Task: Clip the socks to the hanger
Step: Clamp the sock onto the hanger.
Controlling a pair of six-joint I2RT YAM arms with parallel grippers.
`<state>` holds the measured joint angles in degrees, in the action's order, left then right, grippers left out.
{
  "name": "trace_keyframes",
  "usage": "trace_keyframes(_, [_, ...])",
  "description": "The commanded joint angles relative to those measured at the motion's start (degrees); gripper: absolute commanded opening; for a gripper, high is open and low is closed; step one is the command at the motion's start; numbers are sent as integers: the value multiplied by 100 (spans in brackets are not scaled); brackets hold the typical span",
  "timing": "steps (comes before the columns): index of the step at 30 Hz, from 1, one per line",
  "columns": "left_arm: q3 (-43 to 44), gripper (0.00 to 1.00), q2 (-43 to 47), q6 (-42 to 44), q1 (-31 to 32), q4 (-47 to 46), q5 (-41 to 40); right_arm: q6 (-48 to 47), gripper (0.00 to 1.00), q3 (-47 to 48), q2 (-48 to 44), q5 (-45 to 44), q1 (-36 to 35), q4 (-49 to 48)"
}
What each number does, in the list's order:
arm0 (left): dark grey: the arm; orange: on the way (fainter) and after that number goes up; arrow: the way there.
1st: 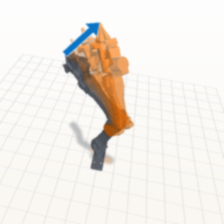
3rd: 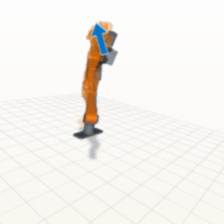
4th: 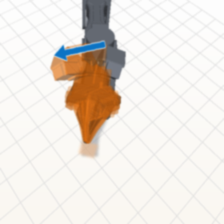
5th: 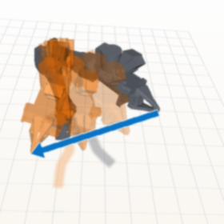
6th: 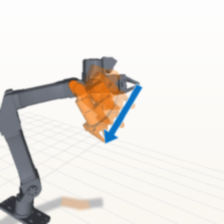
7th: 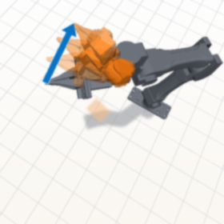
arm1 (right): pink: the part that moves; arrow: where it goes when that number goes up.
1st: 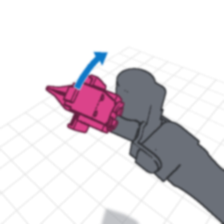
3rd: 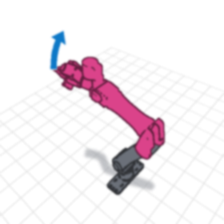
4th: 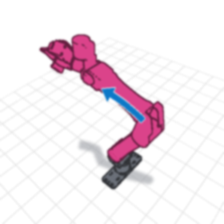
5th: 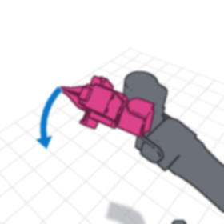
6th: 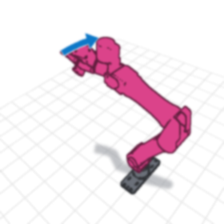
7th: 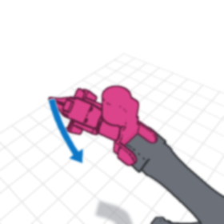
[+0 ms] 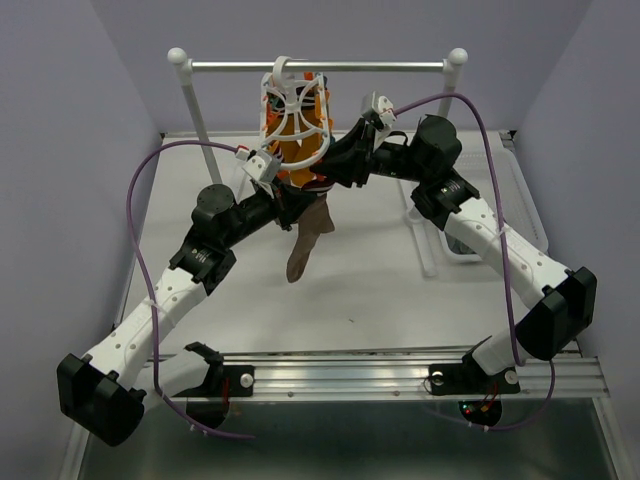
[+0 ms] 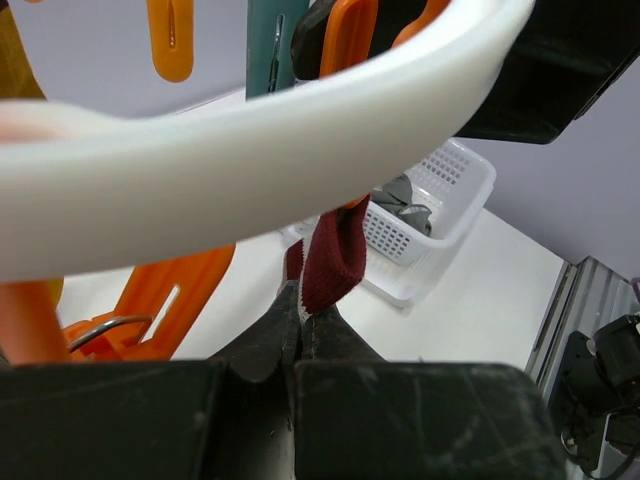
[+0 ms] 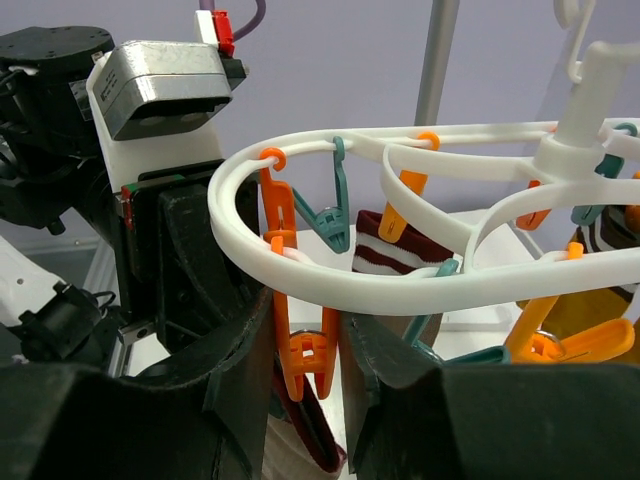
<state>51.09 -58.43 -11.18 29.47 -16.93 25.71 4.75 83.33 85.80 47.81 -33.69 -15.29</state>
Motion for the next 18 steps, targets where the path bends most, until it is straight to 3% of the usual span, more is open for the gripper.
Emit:
trace_keyframes(1, [243, 0, 25, 19, -38, -355, 83, 78, 1, 219, -46, 448, 3, -299])
trace_keyframes(18, [243, 0, 87, 116, -47, -495, 426, 140, 1, 254, 77, 844, 56, -317])
